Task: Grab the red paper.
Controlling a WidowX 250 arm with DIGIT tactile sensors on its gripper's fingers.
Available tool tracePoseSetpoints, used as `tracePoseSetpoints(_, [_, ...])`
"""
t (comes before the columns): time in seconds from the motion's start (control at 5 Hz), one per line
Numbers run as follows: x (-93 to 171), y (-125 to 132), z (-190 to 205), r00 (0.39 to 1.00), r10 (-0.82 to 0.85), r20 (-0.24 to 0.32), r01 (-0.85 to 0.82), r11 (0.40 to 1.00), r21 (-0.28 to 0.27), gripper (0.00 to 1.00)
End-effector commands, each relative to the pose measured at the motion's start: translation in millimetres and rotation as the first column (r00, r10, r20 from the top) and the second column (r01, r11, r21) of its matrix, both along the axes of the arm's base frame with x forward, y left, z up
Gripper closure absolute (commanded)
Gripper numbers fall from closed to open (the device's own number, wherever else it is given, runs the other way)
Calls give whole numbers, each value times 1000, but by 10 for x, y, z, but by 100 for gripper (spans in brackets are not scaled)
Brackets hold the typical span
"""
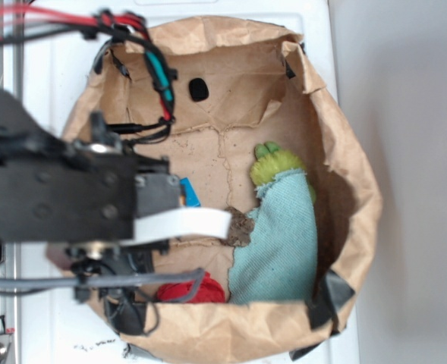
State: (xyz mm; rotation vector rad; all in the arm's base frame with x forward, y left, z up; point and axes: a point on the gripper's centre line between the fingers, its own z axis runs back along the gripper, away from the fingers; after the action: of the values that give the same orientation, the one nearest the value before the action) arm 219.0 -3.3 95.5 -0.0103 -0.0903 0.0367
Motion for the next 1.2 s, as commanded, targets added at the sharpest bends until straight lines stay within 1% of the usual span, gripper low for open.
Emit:
tracePoseSetpoints(0.0, [973, 220, 163, 995, 94, 32, -94, 995, -14, 0])
tracePoseSetpoints(0.2, [1005, 178, 42, 994, 110, 10, -110, 994, -7, 0])
tracePoseSetpoints(0.4, [992, 9, -38, 999, 42, 4, -42, 999, -1, 0])
tracePoseSetpoints(0.6, [869, -154, -24, 999, -38, 12, 38, 999, -6, 0])
tracePoseSetpoints(0.8, [804, -246, 76, 997, -79, 20, 80, 995, -59, 0])
tracePoseSetpoints(1.0, [815, -204, 77, 994, -105, 19, 106, 991, -80, 0])
